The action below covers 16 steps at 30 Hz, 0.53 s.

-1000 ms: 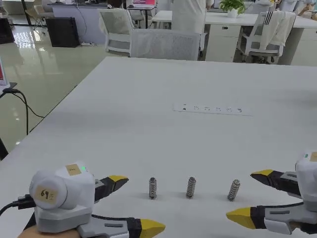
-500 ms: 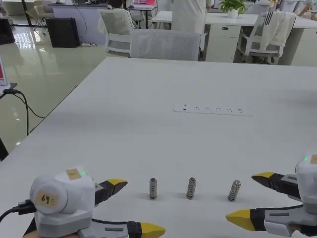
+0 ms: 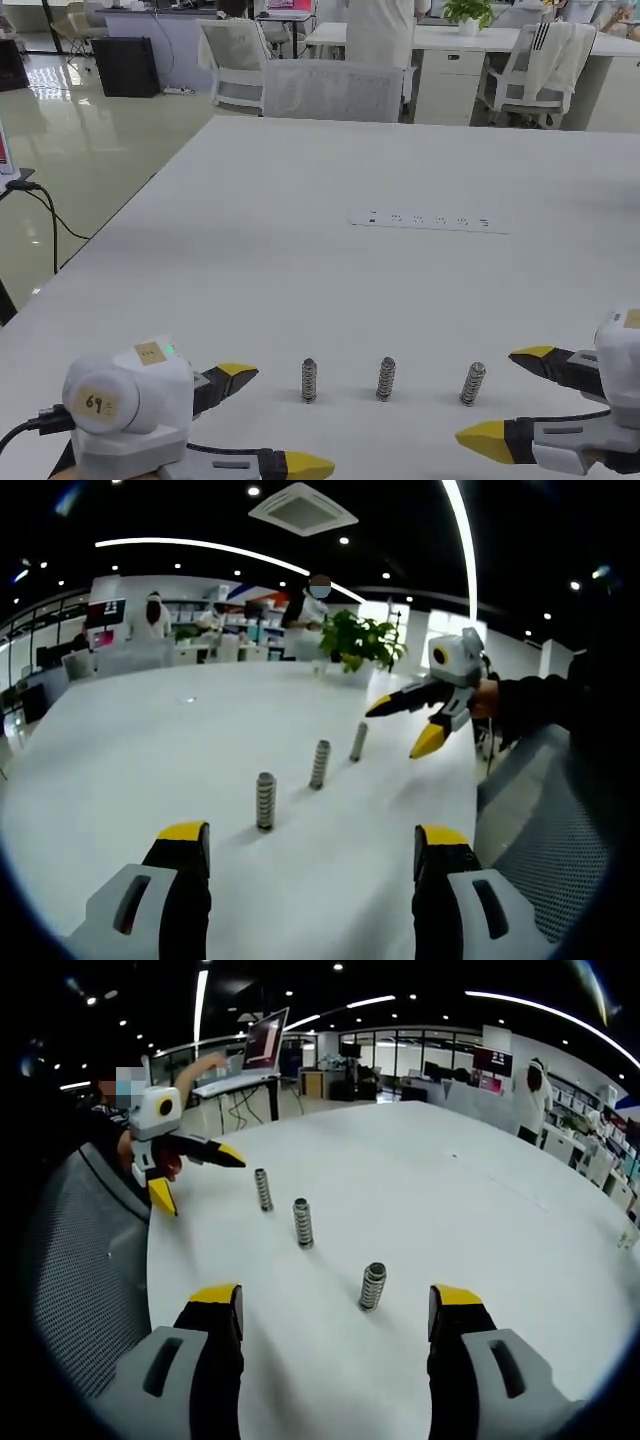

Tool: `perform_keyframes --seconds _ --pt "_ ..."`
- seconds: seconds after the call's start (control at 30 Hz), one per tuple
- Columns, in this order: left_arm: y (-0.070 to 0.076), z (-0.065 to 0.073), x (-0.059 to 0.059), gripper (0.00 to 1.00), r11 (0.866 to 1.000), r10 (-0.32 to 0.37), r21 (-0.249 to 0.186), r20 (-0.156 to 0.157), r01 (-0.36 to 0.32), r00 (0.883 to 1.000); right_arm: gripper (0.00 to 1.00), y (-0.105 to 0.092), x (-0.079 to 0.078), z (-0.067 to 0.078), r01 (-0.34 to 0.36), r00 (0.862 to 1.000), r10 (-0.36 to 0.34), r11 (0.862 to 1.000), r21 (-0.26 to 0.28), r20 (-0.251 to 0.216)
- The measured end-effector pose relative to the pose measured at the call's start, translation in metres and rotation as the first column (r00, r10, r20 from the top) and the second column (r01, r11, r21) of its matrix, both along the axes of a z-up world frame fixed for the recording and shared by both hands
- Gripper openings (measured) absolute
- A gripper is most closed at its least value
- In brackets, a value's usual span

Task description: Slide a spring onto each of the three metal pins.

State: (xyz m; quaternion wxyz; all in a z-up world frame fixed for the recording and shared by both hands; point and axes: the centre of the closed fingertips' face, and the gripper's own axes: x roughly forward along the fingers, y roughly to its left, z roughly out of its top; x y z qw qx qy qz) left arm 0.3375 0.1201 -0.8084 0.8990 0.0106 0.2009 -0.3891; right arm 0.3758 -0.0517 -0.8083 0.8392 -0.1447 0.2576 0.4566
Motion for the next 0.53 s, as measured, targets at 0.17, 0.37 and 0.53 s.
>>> perform_keyframes --seconds 0.17,0.37,0.53 --pt "-0.0005 -0.0004 -0.0006 0.80 1.000 -0.001 0.001 -0.003 0.001 1.000 0.75 0.0004 -0.0001 0.0001 -0.002 1.000 0.002 1.000 0.001 -0.002" --pt "-0.0009 -0.0017 -0.0015 0.79 1.000 -0.006 0.007 -0.007 0.006 1.000 0.75 0.0002 -0.0010 -0.0015 -0.002 1.000 0.002 1.000 -0.005 -0.006" --pt "-0.0010 -0.0019 -0.0014 0.79 1.000 -0.007 0.008 -0.007 0.007 1.000 0.75 0.0014 -0.0010 -0.0014 -0.004 1.000 0.004 1.000 -0.003 -0.008"
